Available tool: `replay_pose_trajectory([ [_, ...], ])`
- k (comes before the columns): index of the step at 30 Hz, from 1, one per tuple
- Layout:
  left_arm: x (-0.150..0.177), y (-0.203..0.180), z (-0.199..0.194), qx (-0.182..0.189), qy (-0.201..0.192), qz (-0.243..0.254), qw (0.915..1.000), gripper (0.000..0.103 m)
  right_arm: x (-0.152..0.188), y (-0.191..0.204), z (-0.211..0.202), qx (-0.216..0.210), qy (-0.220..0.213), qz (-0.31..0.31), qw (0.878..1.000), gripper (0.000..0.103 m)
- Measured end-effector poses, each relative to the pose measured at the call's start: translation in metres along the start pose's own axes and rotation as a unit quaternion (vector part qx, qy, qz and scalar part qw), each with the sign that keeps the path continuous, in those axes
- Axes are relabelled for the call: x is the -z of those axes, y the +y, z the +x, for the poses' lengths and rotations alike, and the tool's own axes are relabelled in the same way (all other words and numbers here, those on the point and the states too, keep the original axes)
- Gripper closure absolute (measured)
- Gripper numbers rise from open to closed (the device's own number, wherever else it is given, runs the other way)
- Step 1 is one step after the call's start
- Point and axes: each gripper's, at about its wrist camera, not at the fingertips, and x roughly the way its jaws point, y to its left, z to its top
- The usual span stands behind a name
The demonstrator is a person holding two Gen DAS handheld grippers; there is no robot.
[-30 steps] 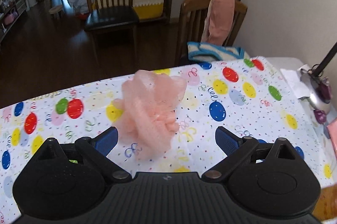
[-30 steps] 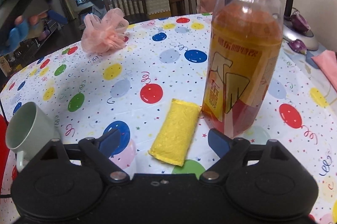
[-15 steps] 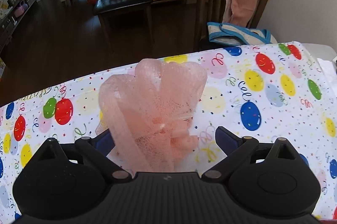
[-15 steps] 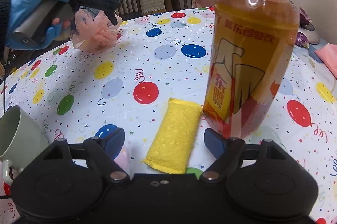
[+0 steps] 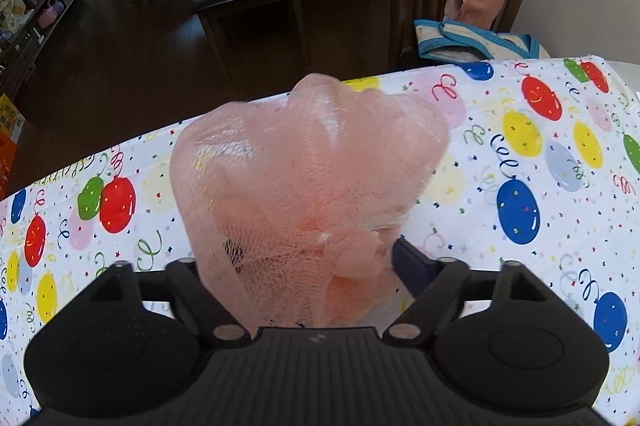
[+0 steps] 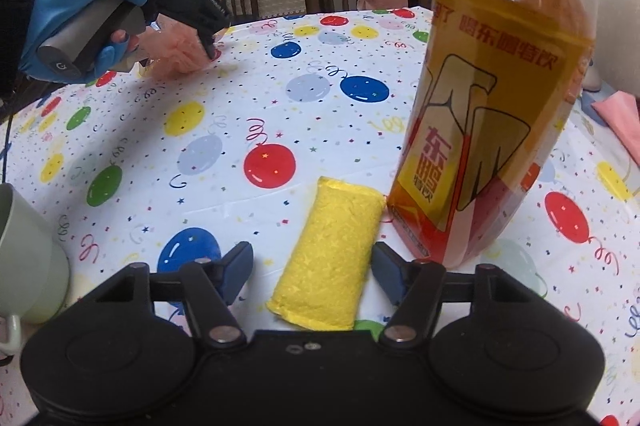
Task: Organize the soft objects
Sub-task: 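Grasp the pink bath puff with the left gripper while the right gripper grasps the yellow sponge, then carry the bath puff and sponge over the box with both grippers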
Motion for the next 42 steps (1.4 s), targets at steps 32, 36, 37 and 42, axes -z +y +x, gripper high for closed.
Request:
replay_pose_trajectory([
  [32, 0.036, 0.021, -0.083, 0.056, -0.043, -0.014, 0.9974, 0.073, -0.002, -0.010, -0.050, -0.038, -0.044, 0.004, 0.998, 0.065],
  [36, 0.050, 0.025, -0.109, 0.067, -0.052, -0.013, 0.9963, 0.073, -0.004, -0.007, -0.067, -0.053, -0.050, 0.000, 0.997, 0.065],
  [37, 0.053, 0.026, -0.116, 0.068, -0.056, -0.014, 0.9960, 0.073, -0.005, -0.007, -0.071, -0.058, -0.051, 0.000, 0.997, 0.065],
  [42, 0.078, 0.036, -0.150, 0.079, -0.070, -0.016, 0.9943, 0.073, -0.007, -0.002, -0.095, -0.077, -0.057, -0.006, 0.995, 0.065],
])
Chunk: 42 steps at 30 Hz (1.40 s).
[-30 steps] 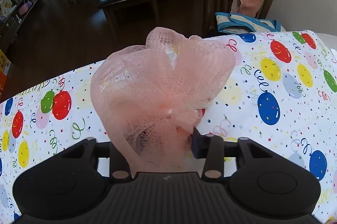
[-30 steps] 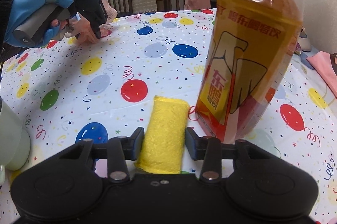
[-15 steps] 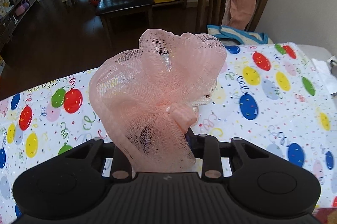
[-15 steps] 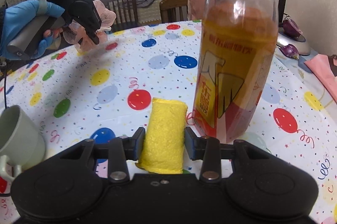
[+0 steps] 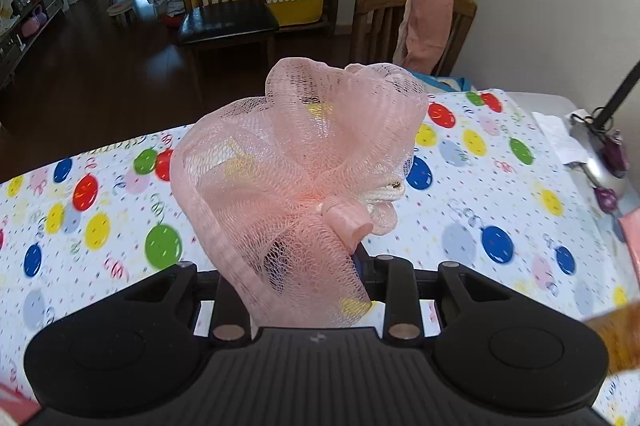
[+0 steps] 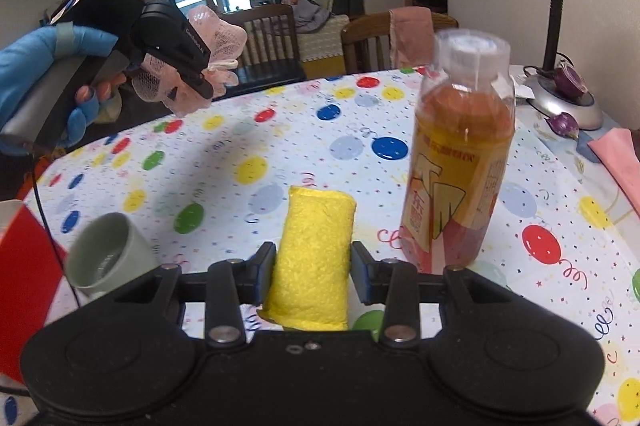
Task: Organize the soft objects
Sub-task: 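Carry the bath puff and sponge over the box with both grippers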
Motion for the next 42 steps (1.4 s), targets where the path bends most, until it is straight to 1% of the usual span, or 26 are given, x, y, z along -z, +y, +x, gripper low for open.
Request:
replay_pose_trajectory([
  [7, 0.027, 0.013, -0.053, 0.014, -0.013, 0.007, 0.9998, 0.073, -0.004, 0.021, -0.029, -0.025, -0.010, -0.006, 1.000, 0.065],
  [12, 0.047, 0.028, -0.088, 0.027, -0.012, 0.007, 0.9995, 0.073, -0.006, 0.037, -0.049, -0.037, -0.014, -0.003, 0.999, 0.065],
  [14, 0.055, 0.034, -0.103, 0.027, -0.017, 0.013, 0.9994, 0.073, -0.007, 0.044, -0.057, -0.041, -0.017, -0.005, 0.999, 0.065],
  [20, 0.080, 0.066, -0.149, 0.042, -0.025, 0.006, 0.9988, 0.073, -0.010, 0.076, -0.078, -0.052, -0.029, -0.017, 0.998, 0.065],
  [24, 0.100, 0.095, -0.178, 0.048, -0.026, 0.004, 0.9985, 0.073, -0.011, 0.103, -0.089, -0.065, -0.033, -0.025, 0.997, 0.065],
  [27, 0.112, 0.118, -0.197, 0.045, -0.031, 0.005, 0.9985, 0.073, -0.010, 0.124, -0.096, -0.072, -0.038, -0.032, 0.996, 0.065],
  [32, 0.129, 0.166, -0.225, 0.033, -0.043, -0.008, 0.9985, 0.073, -0.011, 0.160, -0.102, -0.084, -0.041, -0.043, 0.995, 0.065],
  [37, 0.148, 0.217, -0.245, 0.019, -0.045, -0.026, 0.9985, 0.073, -0.011, 0.198, -0.101, -0.099, -0.038, -0.060, 0.993, 0.065],
  [42, 0.166, 0.262, -0.256, 0.008, -0.042, -0.043, 0.9982, 0.073, -0.008, 0.235, -0.093, -0.115, -0.028, -0.076, 0.990, 0.065],
])
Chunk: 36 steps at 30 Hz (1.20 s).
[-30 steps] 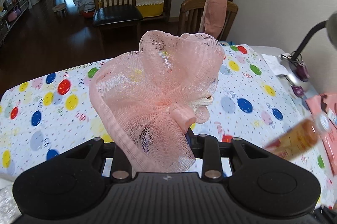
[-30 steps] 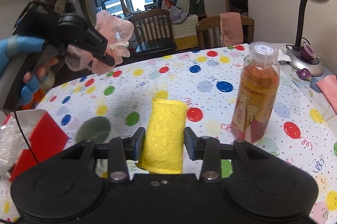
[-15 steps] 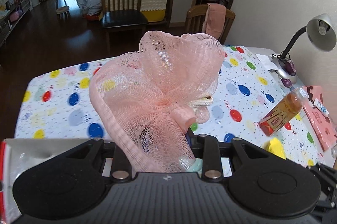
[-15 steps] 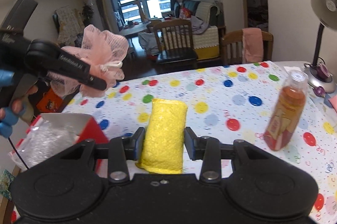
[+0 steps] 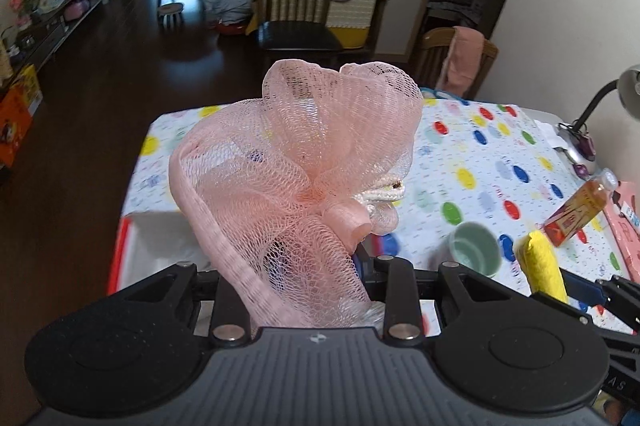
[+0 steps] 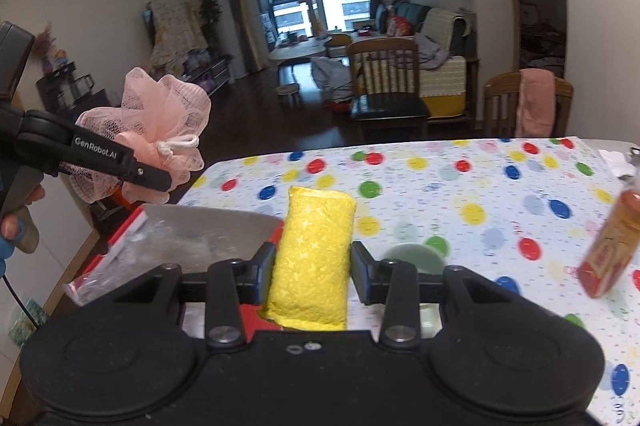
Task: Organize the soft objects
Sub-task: 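Carry the bath puff and sponge over the box with both grippers, then lower and release the bath puff and sponge into the box from both grippers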
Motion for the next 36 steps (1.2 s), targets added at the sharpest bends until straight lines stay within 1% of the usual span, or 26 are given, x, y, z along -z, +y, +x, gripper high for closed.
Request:
replay_pose_trajectory([
  [6, 0.019, 0.042, -0.005, -0.011, 0.014, -0.012, 0.9998, 0.073, -0.001, 0.039, 0.020, -0.017, 0.013, -0.022, 1.000, 0.065],
  [10, 0.031, 0.057, -0.002, -0.018, 0.031, -0.004, 0.9993, 0.073, -0.002, 0.061, 0.032, -0.027, 0.021, -0.038, 0.999, 0.065],
  [14, 0.046, 0.069, 0.003, -0.017, 0.050, 0.008, 0.9986, 0.073, 0.001, 0.082, 0.044, -0.033, 0.029, -0.058, 0.997, 0.065],
  [17, 0.059, 0.073, 0.010, -0.012, 0.069, 0.019, 0.9973, 0.073, 0.004, 0.094, 0.055, -0.035, 0.037, -0.070, 0.996, 0.065],
  [23, 0.076, 0.075, 0.026, -0.010, 0.092, 0.036, 0.9950, 0.073, 0.011, 0.110, 0.079, -0.037, 0.058, -0.084, 0.994, 0.065],
  [29, 0.081, 0.076, 0.044, -0.009, 0.106, 0.041, 0.9934, 0.073, 0.021, 0.120, 0.101, -0.039, 0.076, -0.098, 0.991, 0.065],
  [36, 0.084, 0.076, 0.065, -0.012, 0.120, 0.045, 0.9917, 0.073, 0.033, 0.123, 0.126, -0.023, 0.097, -0.114, 0.988, 0.065],
])
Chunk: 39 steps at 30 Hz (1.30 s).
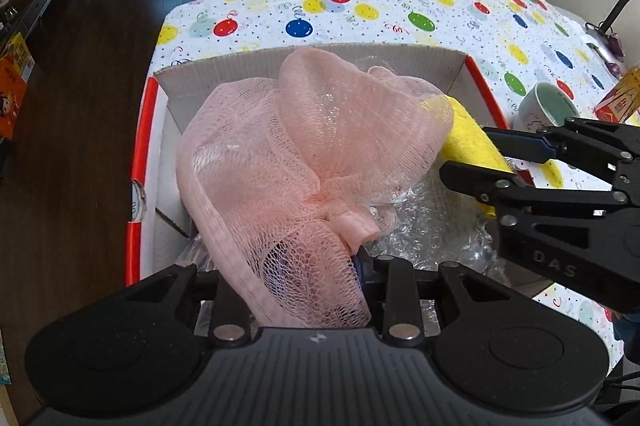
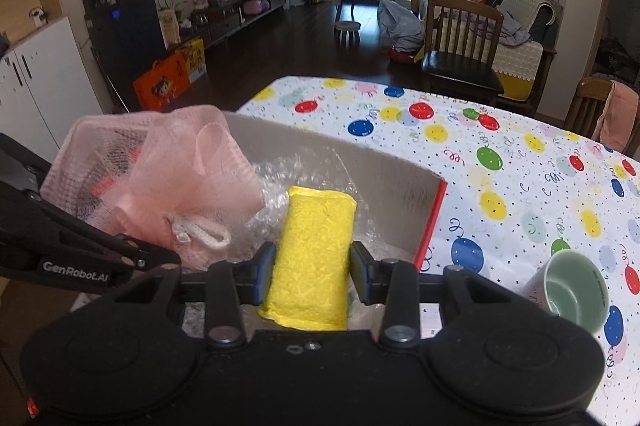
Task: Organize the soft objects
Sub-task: 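Lower and release the bath puff and sponge into the box from both grippers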
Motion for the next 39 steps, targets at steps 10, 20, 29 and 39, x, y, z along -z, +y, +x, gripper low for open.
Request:
replay_pose_trajectory([
  [10, 0.003, -0.002, 0.016, 0.005, 0.015, -0.006, 0.9999, 0.073, 0.006, 0.006, 0.020, 0.010, 0.025, -0.024, 0.999, 0.064],
  [20, 0.012, -0.004, 0.015, 0.005, -0.001, -0.010, 0.9999, 0.062, 0.003, 0.003, 0.017, 0.006, 0.032, -0.031, 0.999, 0.055],
  [29, 0.019, -0.008, -0.002, -0.007, -0.034, 0.001, 0.9994, 0.041, 0.002, -0.001, -0.004, -0.001, 0.018, -0.022, 1.000, 0.044],
  [39, 0.029, -0.011, -0.032, -0.019, -0.069, 0.005, 0.9974, 0.041, 0.003, -0.010, -0.037, -0.011, -0.011, 0.007, 1.000, 0.040],
])
